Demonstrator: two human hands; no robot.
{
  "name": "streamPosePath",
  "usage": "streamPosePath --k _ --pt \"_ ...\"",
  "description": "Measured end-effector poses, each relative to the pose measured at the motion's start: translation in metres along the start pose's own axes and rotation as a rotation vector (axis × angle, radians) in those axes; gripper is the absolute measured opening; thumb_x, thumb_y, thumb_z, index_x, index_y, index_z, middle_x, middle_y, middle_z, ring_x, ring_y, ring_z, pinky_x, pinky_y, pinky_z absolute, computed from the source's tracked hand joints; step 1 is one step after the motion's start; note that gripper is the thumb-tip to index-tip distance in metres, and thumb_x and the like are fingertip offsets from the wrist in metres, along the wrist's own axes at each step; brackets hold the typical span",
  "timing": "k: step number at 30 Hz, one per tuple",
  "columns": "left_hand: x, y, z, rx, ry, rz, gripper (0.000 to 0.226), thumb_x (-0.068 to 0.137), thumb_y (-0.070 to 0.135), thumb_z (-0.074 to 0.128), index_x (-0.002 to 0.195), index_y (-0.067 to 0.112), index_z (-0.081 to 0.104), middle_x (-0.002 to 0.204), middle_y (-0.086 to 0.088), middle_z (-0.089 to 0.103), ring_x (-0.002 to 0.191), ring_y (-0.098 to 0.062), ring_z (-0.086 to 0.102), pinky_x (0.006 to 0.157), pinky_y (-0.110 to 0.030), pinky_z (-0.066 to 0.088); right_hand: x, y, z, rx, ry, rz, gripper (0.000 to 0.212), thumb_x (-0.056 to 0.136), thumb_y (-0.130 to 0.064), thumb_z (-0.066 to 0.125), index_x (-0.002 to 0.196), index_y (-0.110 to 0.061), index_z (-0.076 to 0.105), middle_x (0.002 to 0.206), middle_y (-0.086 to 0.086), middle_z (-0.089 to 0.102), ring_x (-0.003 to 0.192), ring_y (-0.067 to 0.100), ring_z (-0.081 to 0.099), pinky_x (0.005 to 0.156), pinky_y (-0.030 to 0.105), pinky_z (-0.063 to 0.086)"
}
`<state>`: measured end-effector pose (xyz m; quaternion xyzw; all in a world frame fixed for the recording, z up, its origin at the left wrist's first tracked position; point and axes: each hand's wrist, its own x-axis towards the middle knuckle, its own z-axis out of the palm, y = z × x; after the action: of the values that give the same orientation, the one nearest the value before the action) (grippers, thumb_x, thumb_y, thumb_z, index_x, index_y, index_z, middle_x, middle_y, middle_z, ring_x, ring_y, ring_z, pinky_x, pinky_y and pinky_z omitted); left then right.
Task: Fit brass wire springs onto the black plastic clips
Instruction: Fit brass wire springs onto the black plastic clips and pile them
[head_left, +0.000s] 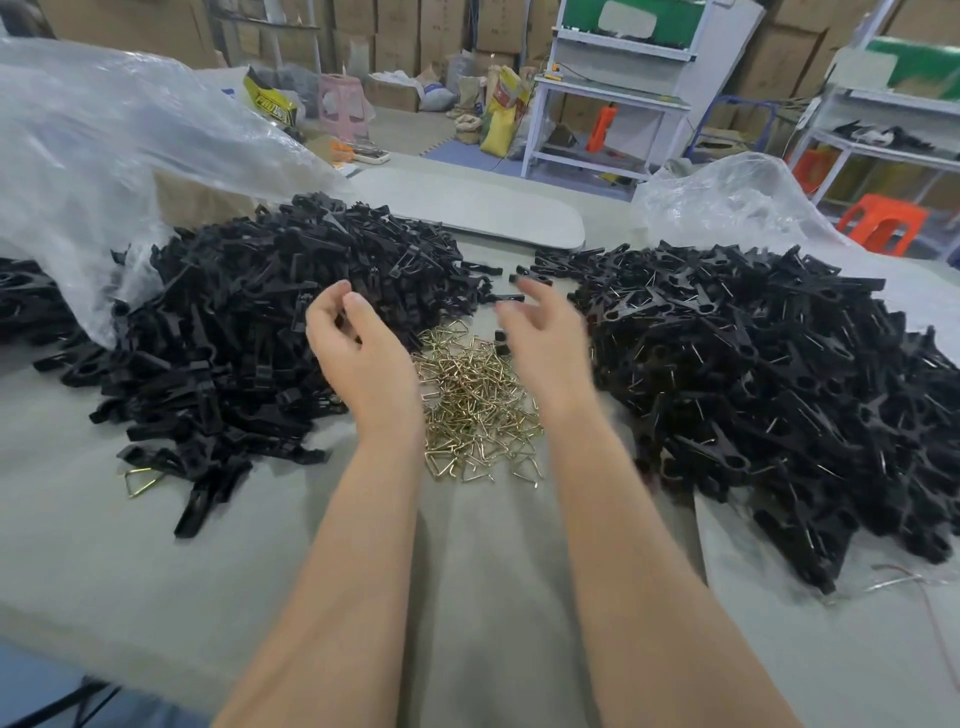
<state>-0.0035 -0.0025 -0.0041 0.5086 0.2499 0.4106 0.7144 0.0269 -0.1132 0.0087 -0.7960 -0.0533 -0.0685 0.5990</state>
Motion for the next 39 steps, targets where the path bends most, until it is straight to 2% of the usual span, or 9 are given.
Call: streamPosePath --k 3,7,12,15,21,25,27,33,39 --pt "0.001 0.002 0.000 -0.026 0.061 0.033 0.016 0.100 0.017 0.039 0.108 0.019 0.052 0.123 -0.010 0.055 0.108 -0.021 0.056 0.098 -0.039 0.046 0.010 0.007 0.050 -0.450 -0.211 -0.239 0.051 0.093 -0.006 0.045 0.142 -0.020 0.043 0.144 0.004 0.045 0.131 0.017 0.042 0.111 0.028 0.029" --pt "0.004 0.000 -0.001 -0.051 0.091 0.043 0.017 0.100 0.015 0.038 0.109 0.016 0.052 0.123 -0.015 0.054 0.109 -0.025 0.055 0.097 -0.041 0.044 0.023 0.008 0.090 -0.776 -0.448 -0.218 0.054 0.096 -0.022 0.046 0.147 -0.025 0.031 0.154 0.009 0.027 0.140 0.030 0.028 0.112 0.048 0.027" --pt "0.003 0.000 0.001 -0.047 0.051 0.076 0.016 0.099 0.014 0.039 0.108 0.016 0.052 0.124 -0.019 0.052 0.108 -0.024 0.054 0.091 -0.025 0.045 0.008 0.010 0.094 -0.801 -0.300 -0.288 0.030 0.097 -0.024 0.044 0.126 -0.016 0.044 0.129 0.008 0.048 0.119 0.030 0.049 0.098 0.044 0.031" --pt "0.002 -0.001 0.001 -0.030 0.028 0.109 0.016 0.098 0.013 0.041 0.108 0.017 0.053 0.125 -0.012 0.052 0.098 -0.006 0.054 0.080 -0.010 0.041 -0.002 0.013 0.083 -0.875 -0.287 -0.340 0.022 0.095 -0.022 0.043 0.116 -0.016 0.048 0.119 0.005 0.054 0.114 0.025 0.052 0.093 0.042 0.029" --pt "0.000 -0.009 0.004 0.125 -0.120 0.081 0.015 0.093 0.009 0.046 0.102 0.018 0.055 0.120 -0.009 0.055 0.089 -0.005 0.053 0.072 -0.004 0.039 -0.016 0.014 0.032 -0.663 -0.111 -0.233 0.008 0.091 -0.023 0.056 0.093 -0.017 0.061 0.089 -0.001 0.061 0.091 0.022 0.058 0.090 0.037 0.040" --pt "-0.004 -0.013 0.004 0.240 -0.223 0.120 0.014 0.092 0.010 0.050 0.100 0.018 0.057 0.102 0.002 0.059 0.082 -0.003 0.054 0.070 -0.004 0.039 -0.020 0.019 0.006 -0.353 0.010 -0.117 0.003 0.090 -0.022 0.060 0.087 -0.022 0.059 0.078 -0.012 0.056 0.073 0.001 0.051 0.062 0.010 0.036" --pt "-0.004 -0.015 0.004 0.305 -0.317 0.141 0.012 0.092 0.013 0.052 0.100 0.018 0.060 0.094 0.008 0.060 0.084 -0.004 0.055 0.075 -0.008 0.042 -0.020 0.021 0.000 -0.199 0.064 -0.066 0.002 0.089 -0.021 0.061 0.087 -0.021 0.060 0.079 -0.014 0.059 0.076 0.001 0.055 0.065 0.004 0.038" --pt "-0.015 -0.019 0.010 0.495 -0.734 0.170 0.022 0.094 0.026 0.057 0.111 0.017 0.067 0.098 0.010 0.065 0.091 -0.007 0.059 0.083 -0.021 0.046 -0.019 0.021 -0.007 -0.059 0.082 -0.040 0.003 0.089 -0.015 0.063 0.087 -0.018 0.062 0.085 -0.005 0.065 0.089 0.013 0.061 0.080 0.023 0.048" --pt "-0.013 -0.019 0.008 0.440 -0.691 0.195 0.007 0.092 0.017 0.060 0.092 0.020 0.066 0.084 0.011 0.065 0.079 -0.005 0.059 0.077 -0.022 0.047 -0.021 0.018 -0.006 -0.097 0.048 -0.067 0.008 0.087 -0.012 0.064 0.088 -0.019 0.060 0.080 -0.012 0.062 0.086 0.011 0.061 0.084 0.025 0.050"
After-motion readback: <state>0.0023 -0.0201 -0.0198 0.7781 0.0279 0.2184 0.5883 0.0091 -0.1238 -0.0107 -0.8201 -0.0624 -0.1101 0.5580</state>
